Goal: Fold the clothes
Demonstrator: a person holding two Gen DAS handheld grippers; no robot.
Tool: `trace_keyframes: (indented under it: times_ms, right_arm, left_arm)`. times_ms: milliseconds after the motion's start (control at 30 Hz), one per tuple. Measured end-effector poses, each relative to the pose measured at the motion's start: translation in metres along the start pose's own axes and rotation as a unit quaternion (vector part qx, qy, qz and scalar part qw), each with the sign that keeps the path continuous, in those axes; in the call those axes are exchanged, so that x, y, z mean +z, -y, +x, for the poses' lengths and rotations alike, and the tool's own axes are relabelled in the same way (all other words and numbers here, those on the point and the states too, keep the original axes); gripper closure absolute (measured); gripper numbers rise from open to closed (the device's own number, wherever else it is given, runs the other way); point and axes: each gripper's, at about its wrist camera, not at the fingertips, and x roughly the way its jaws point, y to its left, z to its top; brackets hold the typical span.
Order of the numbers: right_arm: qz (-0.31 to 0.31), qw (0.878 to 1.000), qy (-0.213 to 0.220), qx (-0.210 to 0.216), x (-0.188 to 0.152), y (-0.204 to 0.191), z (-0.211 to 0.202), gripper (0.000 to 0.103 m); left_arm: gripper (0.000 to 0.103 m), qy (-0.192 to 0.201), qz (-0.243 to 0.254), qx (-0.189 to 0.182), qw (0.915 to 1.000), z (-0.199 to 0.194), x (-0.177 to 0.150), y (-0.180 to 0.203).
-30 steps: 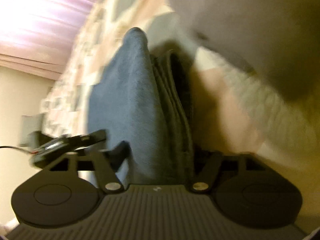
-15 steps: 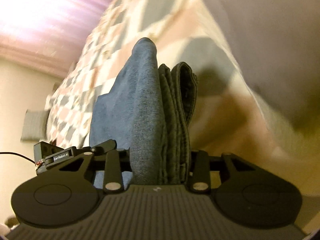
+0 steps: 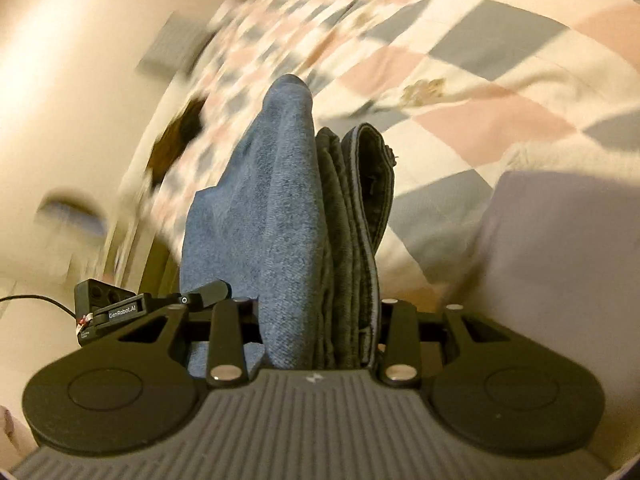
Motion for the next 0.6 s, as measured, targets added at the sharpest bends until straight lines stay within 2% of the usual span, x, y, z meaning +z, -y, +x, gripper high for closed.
trace_keyframes:
  times_ms: [133,233,367,467,600]
  right_arm:
    - [-0.057,0.995,-0.082,0.009,0.041,0.004,-0.019,0.069]
    - [-0.067,0.991,-0.113,0.023,0.045,0.013,-0.035,0.069]
    - [-0.084,0.986,-0.137,0.035,0.054,0.025,-0.04,0.069]
    - [-0.109,0.981,-0.155,0.033,0.066,0.036,-0.021,0.069]
    - [-0.132,0.972,-0.19,0.039,0.08,0.048,-0.009,0.069]
  left_arm:
    - [0.065,0.064,-0.071,0.009,0.9954,0.01,-0.081,0.033]
    - [0.066,0.105,-0.078,0.023,0.9912,0.019,-0.117,0.063]
    - [0.066,0.155,-0.091,0.028,0.9834,0.026,-0.15,0.083]
    - [0.066,0.176,-0.105,0.03,0.9783,0.035,-0.169,0.087]
    - [0.066,0.211,-0.133,0.044,0.9672,0.044,-0.192,0.094]
